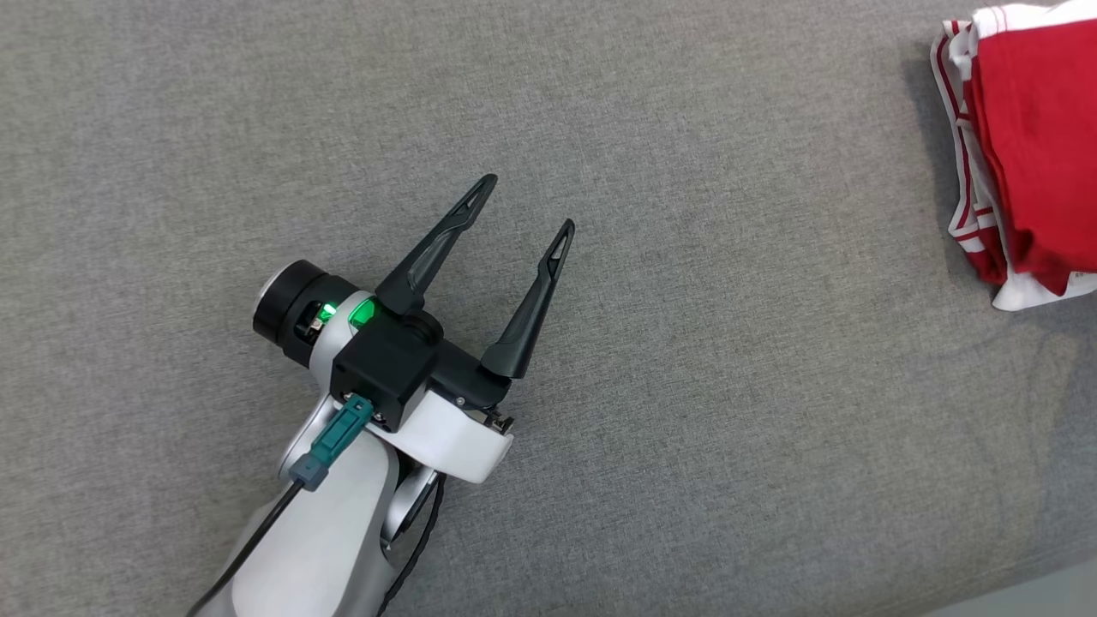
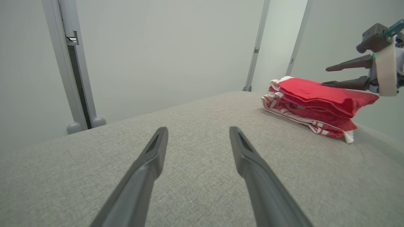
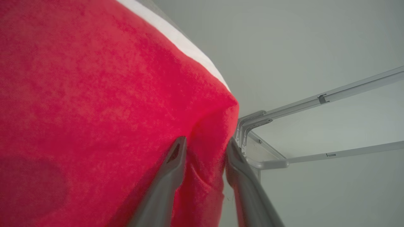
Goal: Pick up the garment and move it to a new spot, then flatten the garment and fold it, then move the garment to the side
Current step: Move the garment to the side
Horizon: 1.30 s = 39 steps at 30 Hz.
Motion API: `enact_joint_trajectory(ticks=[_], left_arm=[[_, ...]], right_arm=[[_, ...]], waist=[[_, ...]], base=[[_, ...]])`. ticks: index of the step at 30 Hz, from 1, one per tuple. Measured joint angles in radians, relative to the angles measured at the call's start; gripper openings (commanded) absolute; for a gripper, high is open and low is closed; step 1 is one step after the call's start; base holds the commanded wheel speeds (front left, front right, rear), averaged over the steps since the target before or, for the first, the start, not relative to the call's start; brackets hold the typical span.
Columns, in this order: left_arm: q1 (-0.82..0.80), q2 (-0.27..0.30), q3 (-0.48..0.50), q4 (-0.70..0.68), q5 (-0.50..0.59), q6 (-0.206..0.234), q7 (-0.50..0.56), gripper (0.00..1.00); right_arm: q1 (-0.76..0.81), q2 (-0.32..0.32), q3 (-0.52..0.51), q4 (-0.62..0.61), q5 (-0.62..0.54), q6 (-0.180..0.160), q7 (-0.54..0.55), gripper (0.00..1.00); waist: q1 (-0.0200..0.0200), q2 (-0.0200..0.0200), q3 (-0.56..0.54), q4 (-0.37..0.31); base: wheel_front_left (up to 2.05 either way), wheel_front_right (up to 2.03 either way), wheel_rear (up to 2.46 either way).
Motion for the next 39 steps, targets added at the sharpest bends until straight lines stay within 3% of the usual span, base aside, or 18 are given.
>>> enact_joint_trajectory(ticks=[5,13,25,39], left_arm=[[0.007,-0.005,0.009,0.003,-0.001,-0.001,0.0,1.0],[0.072,-0.021,0.055,0.003,-0.015,0.008,0.0,1.0],[0.194,-0.029,0.213,-0.007,-0.038,0.058,0.0,1.0],[0.318,-0.03,0.278,0.005,-0.027,0.061,0.0,1.0]], right_arm=[[-0.002,0.037,-0.041,0.04,-0.045,0.0,-0.037,1.0],[0.026,0.152,-0.155,0.044,-0.04,0.0,-0.105,1.0],[0.213,0.409,-0.298,-0.188,0.101,0.0,-0.127,1.0],[0.551,0.698,-0.394,-0.443,0.069,0.0,-0.127,1.0]], waist=[[0.0,0.0,-0.03,0.014],[0.0,0.0,-0.136,0.041],[0.0,0.0,-0.331,0.149],[0.0,0.0,-0.461,0.277]], base=[[0.0,0.0,0.0],[0.0,0.0,0.0],[0.0,0.0,0.0],[0.0,0.0,0.0]])
